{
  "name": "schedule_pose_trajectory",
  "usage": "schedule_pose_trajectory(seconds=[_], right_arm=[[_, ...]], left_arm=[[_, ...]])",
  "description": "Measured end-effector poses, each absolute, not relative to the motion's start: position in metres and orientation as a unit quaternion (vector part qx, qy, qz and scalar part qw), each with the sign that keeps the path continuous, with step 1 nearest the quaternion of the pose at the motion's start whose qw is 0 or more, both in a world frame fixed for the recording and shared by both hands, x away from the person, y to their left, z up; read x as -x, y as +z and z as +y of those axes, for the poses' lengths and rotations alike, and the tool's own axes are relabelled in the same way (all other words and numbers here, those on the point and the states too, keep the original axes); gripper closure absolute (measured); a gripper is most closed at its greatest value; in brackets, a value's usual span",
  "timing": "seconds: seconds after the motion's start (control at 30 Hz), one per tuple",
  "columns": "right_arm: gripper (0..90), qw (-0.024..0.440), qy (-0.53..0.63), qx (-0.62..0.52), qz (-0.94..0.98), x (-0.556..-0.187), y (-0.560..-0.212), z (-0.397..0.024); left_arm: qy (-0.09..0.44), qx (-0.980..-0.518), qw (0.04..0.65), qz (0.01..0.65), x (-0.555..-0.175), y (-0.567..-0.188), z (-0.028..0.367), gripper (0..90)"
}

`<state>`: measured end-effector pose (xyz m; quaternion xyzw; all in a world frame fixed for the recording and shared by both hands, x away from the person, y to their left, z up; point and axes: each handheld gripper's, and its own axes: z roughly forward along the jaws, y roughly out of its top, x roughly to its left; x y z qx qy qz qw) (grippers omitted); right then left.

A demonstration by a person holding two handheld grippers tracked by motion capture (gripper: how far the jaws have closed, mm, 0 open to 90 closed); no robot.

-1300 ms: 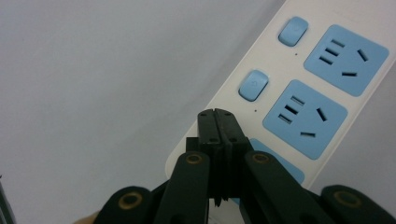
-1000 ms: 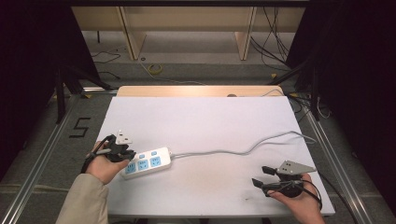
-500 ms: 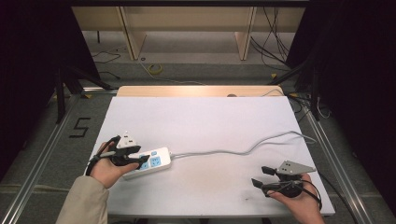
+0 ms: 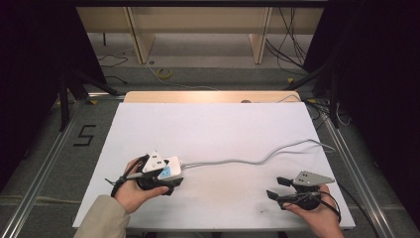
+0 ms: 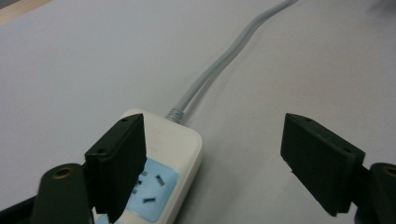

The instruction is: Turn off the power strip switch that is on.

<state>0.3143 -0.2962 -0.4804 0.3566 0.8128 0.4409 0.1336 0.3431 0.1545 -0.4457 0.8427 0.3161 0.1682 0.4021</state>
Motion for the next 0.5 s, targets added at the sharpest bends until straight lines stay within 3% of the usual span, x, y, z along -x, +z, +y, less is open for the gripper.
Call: schedule_pose_trajectory(seconds=[0.5], right_arm=[[34.3, 0.131, 0.443, -0.354, 0.814, -0.314, -0.481, -0.296]], left_arm=[[0.158, -0.855, 0.398, 0.291, -0.319, -0.466, 0.130, 18.8]])
